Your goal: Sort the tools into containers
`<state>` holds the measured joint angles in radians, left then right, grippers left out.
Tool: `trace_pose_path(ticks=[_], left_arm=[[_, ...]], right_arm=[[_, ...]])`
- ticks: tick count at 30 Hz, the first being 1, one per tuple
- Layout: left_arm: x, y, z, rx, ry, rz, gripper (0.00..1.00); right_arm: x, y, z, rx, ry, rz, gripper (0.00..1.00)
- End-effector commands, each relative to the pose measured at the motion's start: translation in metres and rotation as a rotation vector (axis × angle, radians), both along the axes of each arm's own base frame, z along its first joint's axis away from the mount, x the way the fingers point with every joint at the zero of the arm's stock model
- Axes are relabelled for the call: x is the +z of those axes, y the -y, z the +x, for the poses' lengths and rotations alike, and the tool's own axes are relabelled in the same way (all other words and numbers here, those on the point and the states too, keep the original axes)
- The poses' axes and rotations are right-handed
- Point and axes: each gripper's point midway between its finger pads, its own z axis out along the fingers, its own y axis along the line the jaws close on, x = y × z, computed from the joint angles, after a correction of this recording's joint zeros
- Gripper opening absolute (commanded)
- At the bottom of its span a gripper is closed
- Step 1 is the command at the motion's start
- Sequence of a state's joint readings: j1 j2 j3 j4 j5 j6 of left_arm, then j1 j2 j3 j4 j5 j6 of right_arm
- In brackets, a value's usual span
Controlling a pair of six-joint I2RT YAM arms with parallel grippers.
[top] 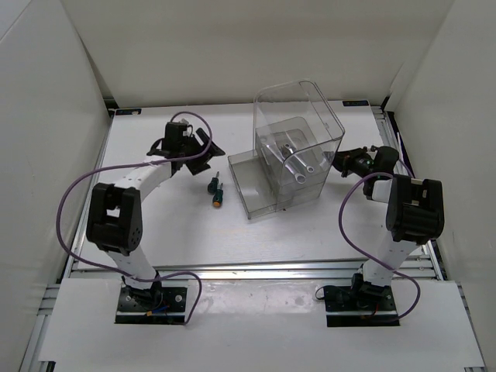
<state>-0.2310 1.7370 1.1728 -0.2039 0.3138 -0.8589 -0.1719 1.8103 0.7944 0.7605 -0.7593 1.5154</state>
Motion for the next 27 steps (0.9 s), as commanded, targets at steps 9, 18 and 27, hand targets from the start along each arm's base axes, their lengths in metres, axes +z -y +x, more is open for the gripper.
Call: trace_pose_path(ticks=[9, 18, 27], left_arm=[[-0.041, -0.048, -0.049, -0.007, -0.077, 0.32, 0.86], [-0.053, -0.046, -0.04, -0.036, -0.07, 0.379, 0.82], [-0.065, -0.038, -0.023, -0.049, -0.09, 0.381, 0.8]], right_arm=[[0.016, -0.002, -0.011, 0.013, 0.063, -0.013, 0.09], [0.013, -0.005, -0.02, 0.027, 0.056, -0.007, 0.09], [0.005, -0.006, -0.025, 0.028, 0.035, -0.009, 0.09]])
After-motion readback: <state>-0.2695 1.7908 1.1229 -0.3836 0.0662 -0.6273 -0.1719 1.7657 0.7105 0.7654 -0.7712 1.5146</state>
